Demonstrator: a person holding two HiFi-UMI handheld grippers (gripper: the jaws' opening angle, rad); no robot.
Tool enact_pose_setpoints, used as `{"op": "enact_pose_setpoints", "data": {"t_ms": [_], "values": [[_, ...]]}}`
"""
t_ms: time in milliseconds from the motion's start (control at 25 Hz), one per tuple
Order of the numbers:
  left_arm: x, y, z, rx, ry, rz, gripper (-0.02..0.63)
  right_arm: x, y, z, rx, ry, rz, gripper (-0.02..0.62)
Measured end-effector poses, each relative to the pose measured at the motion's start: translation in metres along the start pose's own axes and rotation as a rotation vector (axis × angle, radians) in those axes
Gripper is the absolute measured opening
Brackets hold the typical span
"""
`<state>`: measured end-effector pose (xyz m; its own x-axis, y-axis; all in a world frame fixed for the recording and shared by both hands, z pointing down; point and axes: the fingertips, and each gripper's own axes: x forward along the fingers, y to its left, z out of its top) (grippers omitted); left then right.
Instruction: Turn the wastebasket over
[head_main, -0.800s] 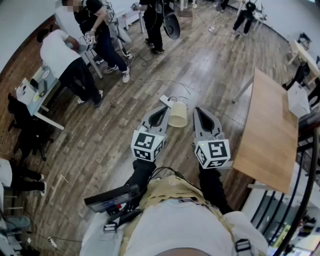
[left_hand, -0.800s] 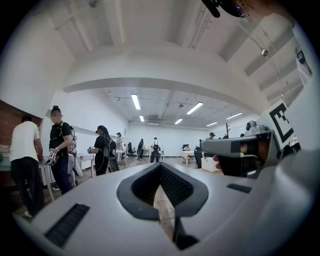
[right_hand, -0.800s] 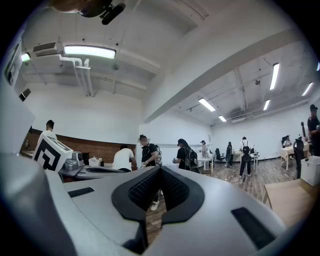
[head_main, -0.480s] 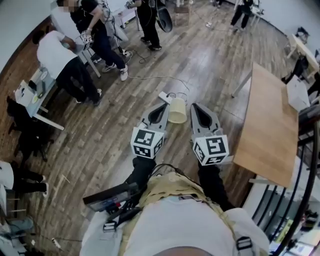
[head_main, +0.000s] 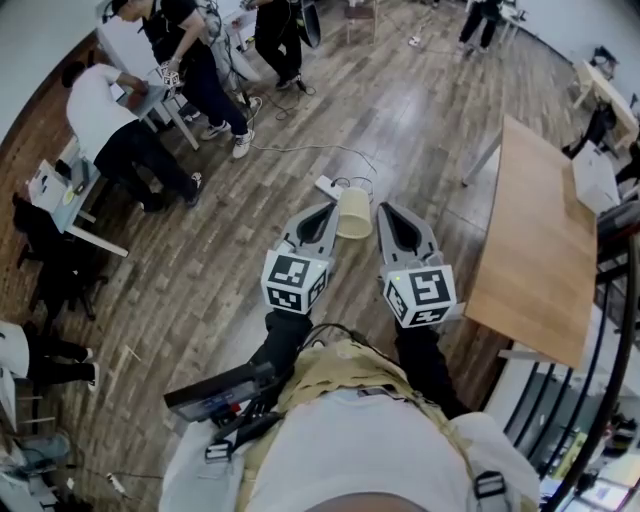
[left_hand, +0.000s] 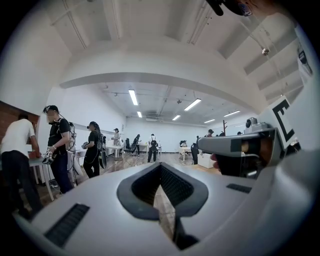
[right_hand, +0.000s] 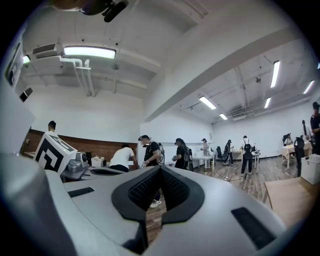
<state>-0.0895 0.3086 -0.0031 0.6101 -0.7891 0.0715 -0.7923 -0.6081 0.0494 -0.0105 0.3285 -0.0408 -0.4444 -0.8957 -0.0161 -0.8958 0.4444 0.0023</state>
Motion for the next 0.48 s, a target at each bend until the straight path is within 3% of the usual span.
{"op": "enact_pose_setpoints", "data": {"t_ms": [480], "values": [[0.005, -0.026, -0.022, -0.021, 0.037, 0.023, 0.002, -0.024, -0.020, -0.023, 0.056, 0.030, 0.013, 0.020]]}}
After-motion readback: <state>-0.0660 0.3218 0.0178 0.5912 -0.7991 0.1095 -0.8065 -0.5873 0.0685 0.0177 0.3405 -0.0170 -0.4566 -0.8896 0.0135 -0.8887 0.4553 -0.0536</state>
